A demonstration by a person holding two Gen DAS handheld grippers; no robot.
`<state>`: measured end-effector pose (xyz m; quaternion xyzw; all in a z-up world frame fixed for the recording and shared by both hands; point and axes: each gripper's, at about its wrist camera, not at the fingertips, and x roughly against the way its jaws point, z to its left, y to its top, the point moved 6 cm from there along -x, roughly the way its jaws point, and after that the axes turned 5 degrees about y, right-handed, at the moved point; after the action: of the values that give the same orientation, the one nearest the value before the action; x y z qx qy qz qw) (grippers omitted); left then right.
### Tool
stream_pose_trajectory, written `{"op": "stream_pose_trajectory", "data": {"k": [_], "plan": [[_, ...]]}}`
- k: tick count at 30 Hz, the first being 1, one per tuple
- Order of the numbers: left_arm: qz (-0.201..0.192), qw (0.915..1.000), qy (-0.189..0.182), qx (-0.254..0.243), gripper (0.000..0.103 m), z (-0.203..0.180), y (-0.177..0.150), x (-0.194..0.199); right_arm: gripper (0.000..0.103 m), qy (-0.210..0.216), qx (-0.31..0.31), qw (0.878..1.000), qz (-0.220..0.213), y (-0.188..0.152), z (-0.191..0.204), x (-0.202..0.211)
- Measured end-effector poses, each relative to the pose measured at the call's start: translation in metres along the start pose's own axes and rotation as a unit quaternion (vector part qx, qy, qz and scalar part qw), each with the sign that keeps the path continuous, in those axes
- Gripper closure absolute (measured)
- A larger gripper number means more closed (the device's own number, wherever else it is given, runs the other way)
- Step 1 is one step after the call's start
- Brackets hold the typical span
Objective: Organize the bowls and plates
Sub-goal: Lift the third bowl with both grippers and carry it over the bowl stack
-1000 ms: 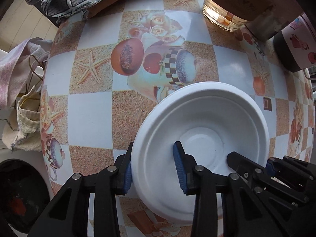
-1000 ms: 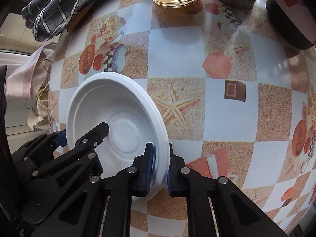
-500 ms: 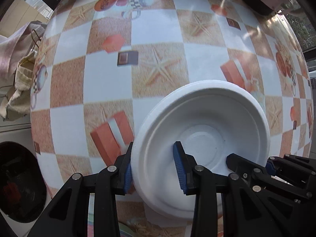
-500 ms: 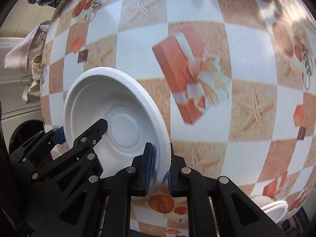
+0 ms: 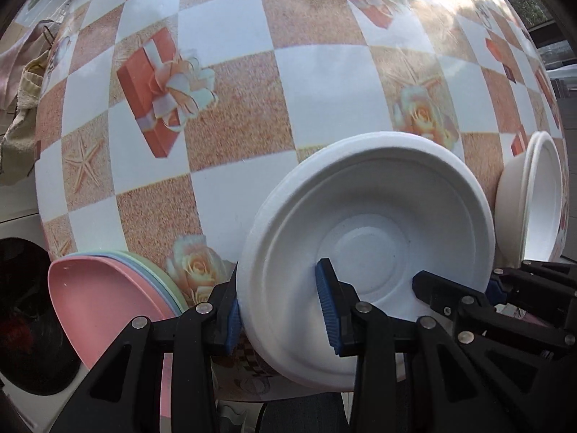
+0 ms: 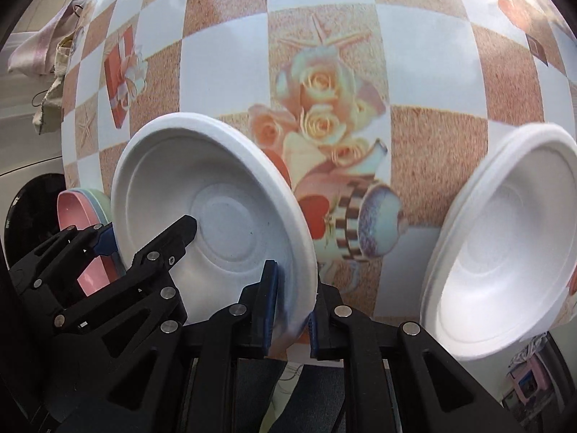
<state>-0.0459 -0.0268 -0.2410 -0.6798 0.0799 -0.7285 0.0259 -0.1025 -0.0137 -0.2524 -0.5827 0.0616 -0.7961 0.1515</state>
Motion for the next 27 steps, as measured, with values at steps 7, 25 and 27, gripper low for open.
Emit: {"op": "stream_pose_trajectory", "data": {"k": [7,25,27], "plan": [[-0.021,0.9992,-0.007,-0.034,0.063,-0.010,-0.013,0.020,0.086,-0.004,-0.007,1.000,-0.020,-0.034,0.011,0.012],[-0.114,0.9883,-0.030,-0.097,0.062,-0.006,-0.008,0.100,0.086,-0.007,-0.050,0.992,-0.112,-0.089,-0.035,0.104],[-0.114,0.9877,-0.033,-0.102,0.062,-0.019,0.001,0.102,0.086,-0.005,-0.055,0.992,-0.114,-0.088,-0.047,0.109]]}}
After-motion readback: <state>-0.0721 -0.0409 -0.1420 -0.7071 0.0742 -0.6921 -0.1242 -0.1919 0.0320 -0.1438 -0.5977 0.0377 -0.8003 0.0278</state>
